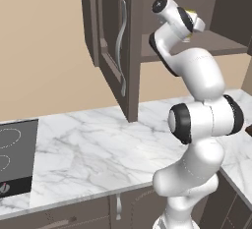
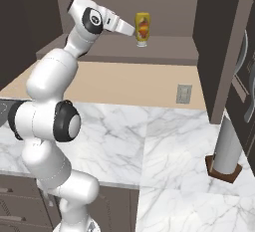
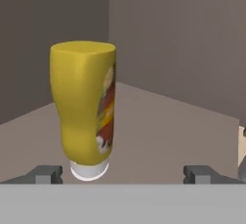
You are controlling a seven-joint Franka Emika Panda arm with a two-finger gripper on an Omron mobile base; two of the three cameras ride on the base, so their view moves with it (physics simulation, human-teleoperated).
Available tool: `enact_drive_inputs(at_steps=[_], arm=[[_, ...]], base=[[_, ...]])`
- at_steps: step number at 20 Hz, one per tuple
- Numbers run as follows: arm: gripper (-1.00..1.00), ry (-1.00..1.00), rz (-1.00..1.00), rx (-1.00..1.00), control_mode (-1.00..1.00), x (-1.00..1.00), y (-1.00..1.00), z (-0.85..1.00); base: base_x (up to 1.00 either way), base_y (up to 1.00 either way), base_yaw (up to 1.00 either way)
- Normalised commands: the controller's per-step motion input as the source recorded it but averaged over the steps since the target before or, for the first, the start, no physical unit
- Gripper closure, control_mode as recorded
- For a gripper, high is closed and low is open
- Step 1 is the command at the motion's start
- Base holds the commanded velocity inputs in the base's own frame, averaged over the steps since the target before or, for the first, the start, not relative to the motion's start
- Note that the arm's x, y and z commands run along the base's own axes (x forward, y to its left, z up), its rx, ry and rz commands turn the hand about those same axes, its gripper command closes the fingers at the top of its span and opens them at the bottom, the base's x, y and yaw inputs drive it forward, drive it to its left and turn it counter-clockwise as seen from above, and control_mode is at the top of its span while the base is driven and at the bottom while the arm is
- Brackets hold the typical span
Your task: Move the mayonnaise and mustard from the cabinet to the dining counter.
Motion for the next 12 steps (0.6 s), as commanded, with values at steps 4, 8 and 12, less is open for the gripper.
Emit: enact_drive_inputs(at_steps=[4,8,12], arm=[[-1.00,0.01,-0.03,0.00,-1.00,0.22,-0.03,0.00],[-1.00,0.00,-0.02,0.00,-1.00,0.24,0.00,0.00],[-1.00,0.00,-0.02,0.00,-1.00,0.26,-0.01,0.00]], base=[[0.00,0.00,0.00],[0.00,0.00,0.00],[0.00,0.00,0.00]])
